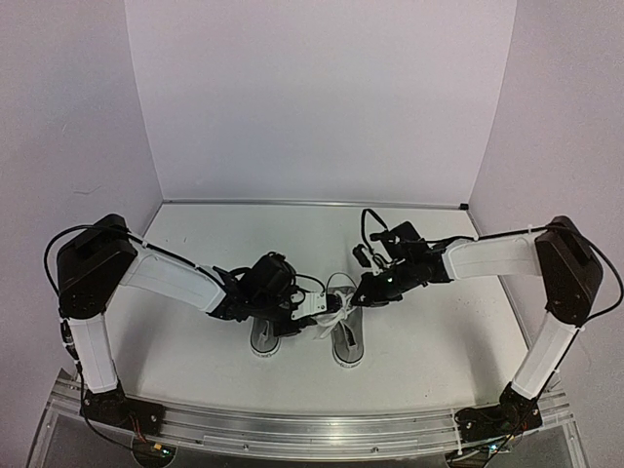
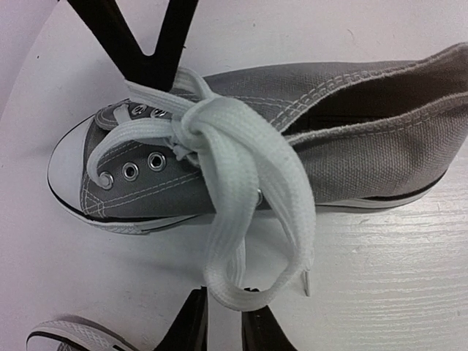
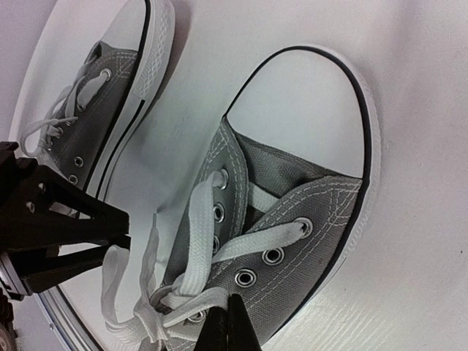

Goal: Tie the shoes

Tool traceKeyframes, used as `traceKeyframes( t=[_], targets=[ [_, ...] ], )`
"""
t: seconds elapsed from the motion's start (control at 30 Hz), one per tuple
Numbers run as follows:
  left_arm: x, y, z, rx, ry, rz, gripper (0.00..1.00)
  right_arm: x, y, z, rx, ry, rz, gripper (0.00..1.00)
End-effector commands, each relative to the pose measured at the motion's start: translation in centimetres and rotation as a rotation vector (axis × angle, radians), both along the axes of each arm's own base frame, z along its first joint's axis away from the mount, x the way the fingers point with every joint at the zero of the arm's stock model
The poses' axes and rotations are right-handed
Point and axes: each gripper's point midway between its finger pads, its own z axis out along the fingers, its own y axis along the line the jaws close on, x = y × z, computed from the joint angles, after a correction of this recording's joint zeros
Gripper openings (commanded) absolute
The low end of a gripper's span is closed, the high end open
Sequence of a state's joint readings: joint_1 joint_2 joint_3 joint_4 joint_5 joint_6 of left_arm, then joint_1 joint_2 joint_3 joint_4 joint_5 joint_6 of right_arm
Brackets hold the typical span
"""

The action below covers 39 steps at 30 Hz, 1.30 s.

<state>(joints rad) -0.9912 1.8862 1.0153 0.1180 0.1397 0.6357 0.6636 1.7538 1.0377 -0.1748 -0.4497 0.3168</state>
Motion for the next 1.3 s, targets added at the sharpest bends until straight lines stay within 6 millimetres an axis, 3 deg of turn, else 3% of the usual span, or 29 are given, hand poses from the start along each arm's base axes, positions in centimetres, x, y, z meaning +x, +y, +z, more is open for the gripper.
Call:
traceKeyframes(
  t=[0.0,0.1,0.47,0.7,1.0,1.27],
  targets=[
    [-0.7,-1.6,2.9,-0.079,-0.038,-0.050,0.09,0.9,0.1,2.4,0.054,-0.057,-0.069,0.00],
    [-1.6,-1.6,3.5,-0.091,-0.039,-0.073,0.01,0.9,0.2,2.5,0.061,-0.056,-0.077,0.00],
    [-6.1,-4.0,6.1,-0.133,-0.043,-0.185,0.00,1.2,1.6,2.1,0.088,-0.031,-0.032,0.00],
    [-6.1,-6.4,7.0,-0.188,-0.042,-0.207,0.00,1.2,3.0,2.3,0.125,-0.021,0.031,0.00],
    [-5.5,-10.1,6.3,-0.218,-0.042,-0.253,0.00,1.6,4.3,2.9,0.157,-0.023,0.083,0.00],
    [-4.7,-11.1,4.8,-0.176,-0.057,-0.250,0.00,1.4,5.2,2.5,0.183,0.010,0.129,0.00]
  ],
)
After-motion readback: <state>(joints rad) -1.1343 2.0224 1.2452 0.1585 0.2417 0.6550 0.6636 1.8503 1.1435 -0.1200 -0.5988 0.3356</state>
